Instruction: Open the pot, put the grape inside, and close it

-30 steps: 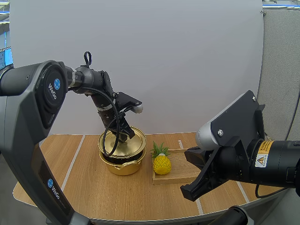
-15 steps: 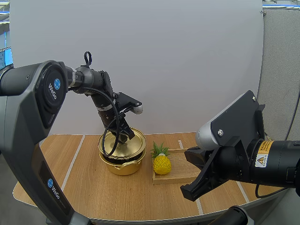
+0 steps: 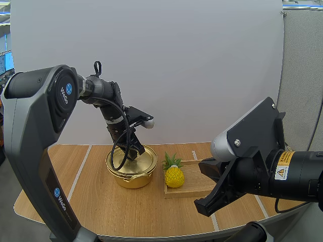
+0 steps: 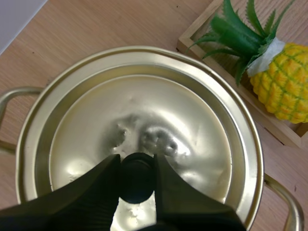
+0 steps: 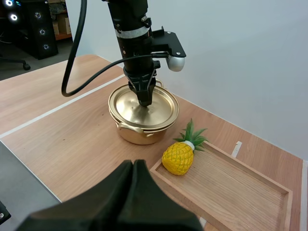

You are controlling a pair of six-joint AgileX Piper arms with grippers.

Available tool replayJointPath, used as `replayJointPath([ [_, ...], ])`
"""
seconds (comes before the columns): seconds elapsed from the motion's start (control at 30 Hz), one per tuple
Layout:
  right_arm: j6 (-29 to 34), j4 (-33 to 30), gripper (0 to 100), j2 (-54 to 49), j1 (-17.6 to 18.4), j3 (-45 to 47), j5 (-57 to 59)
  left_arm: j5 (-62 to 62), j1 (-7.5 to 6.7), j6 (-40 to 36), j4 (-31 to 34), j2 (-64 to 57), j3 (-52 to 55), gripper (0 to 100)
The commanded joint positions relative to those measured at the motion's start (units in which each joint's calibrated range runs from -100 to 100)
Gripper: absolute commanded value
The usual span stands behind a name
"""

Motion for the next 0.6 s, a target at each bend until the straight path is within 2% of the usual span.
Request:
replayJointPath([
  [0.0,0.11,-0.27,0,-0.44,-0.19,0.19,-0.21,2.4,-0.05,0.12,-0.33,0.11,0.17,0],
  [0.37,0.11,-0.27,0,-0.44,-0.19,0.19,-0.21,4.01,-0.05,-0.05,-0.33,0.11,0.17,0],
  [0.43,0.11,-0.27,0,-0.44,-0.19,0.19,-0.21,3.7,-0.05,-0.27,-0.33,0.11,0.17,9],
  [0.5,0.11,-0.27,0,-0.44,-0.19,0.19,-0.21,3.54,-0.05,-0.27,-0.76,0.11,0.17,31],
  [0.57,0.11,-0.27,0,-0.44,-0.19,0.19,-0.21,3.54,-0.05,-0.27,-1.29,0.11,0.17,60],
])
